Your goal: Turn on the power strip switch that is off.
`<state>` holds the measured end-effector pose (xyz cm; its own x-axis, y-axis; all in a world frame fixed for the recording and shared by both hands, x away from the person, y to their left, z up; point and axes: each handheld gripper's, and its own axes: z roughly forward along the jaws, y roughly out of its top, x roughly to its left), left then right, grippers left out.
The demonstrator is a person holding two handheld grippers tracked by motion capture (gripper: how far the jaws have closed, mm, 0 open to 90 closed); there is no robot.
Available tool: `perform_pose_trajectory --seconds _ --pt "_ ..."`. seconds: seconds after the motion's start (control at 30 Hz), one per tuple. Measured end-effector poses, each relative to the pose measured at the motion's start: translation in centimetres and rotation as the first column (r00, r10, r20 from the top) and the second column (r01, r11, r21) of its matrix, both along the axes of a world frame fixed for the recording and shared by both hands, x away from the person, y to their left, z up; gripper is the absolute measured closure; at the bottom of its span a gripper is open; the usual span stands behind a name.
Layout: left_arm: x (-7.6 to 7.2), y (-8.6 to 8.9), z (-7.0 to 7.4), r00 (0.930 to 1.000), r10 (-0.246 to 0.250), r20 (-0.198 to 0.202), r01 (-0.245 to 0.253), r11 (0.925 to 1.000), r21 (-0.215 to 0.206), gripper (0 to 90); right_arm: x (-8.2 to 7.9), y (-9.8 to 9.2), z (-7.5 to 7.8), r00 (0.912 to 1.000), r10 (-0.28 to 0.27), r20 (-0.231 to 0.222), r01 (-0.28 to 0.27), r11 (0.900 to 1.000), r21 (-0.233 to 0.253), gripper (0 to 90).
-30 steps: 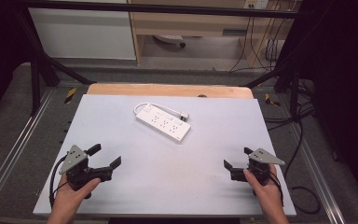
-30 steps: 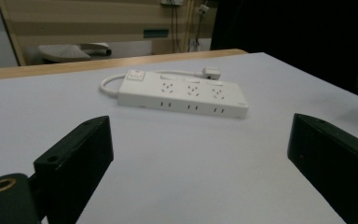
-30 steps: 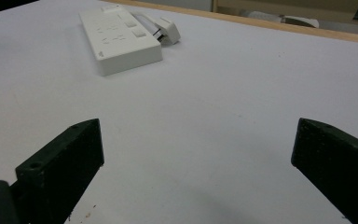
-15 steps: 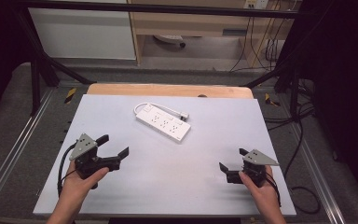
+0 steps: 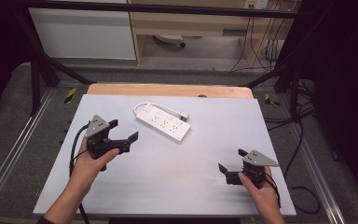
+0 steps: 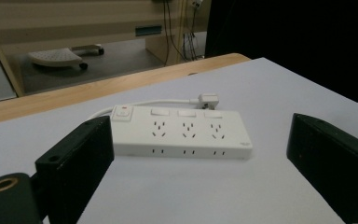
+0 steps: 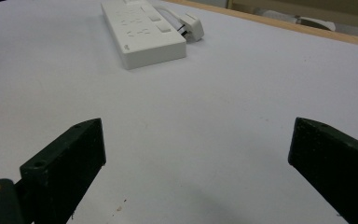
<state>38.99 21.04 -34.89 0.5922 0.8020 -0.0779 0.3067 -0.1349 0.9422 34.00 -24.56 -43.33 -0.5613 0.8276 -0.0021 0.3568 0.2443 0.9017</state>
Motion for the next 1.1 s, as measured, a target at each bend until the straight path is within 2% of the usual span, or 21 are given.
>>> perform_pose_trajectory --seconds 0.13,0.17,0.33,0.37,0.4,0.6,1.07,1.1 --pt "0.9 -0.8 0.3 0.9999 -0.009 0.007 0.009 0.9998 0.016 7.3 0.0 0.1 0.0 1.0000 -0.003 0.000 0.003 1.000 -0.007 4.4" --pt "1.5 -1.2 0.4 0.9998 -0.016 0.009 0.016 0.9997 0.017 7.2 0.0 0.1 0.0 1.0000 -0.004 0.003 0.004 1.000 -0.004 4.4" --pt "2.9 -1.7 0.5 0.9999 -0.013 -0.001 0.013 0.9999 0.004 7.2 -0.1 0.0 0.1 1.0000 -0.003 0.004 0.003 1.000 0.002 4.4" --pt "3.7 -1.9 0.6 1.0000 -0.004 -0.005 0.004 1.0000 0.002 7.2 0.0 0.0 0.1 1.0000 -0.003 0.003 0.003 1.000 0.003 4.4" --pt "3.7 -1.9 0.6 1.0000 -0.004 -0.005 0.004 1.0000 0.002 7.2 0.0 0.0 0.1 1.0000 -0.002 0.003 0.002 1.000 0.003 4.4" --pt "6.0 -2.4 1.0 0.9997 0.023 0.002 -0.023 0.9995 0.020 7.5 0.0 0.0 0.0 1.0000 0.004 0.000 -0.004 1.000 0.008 4.4" --pt "9.7 -4.5 1.5 0.9981 0.056 0.025 -0.057 0.9973 0.046 8.2 0.0 -0.4 0.2 1.0000 0.005 0.003 -0.005 1.000 0.028 4.0" --pt "10.2 -4.7 1.4 0.9970 0.072 0.027 -0.074 0.9959 0.053 8.0 0.0 -0.4 0.2 1.0000 0.005 0.002 -0.005 1.000 0.030 4.0"
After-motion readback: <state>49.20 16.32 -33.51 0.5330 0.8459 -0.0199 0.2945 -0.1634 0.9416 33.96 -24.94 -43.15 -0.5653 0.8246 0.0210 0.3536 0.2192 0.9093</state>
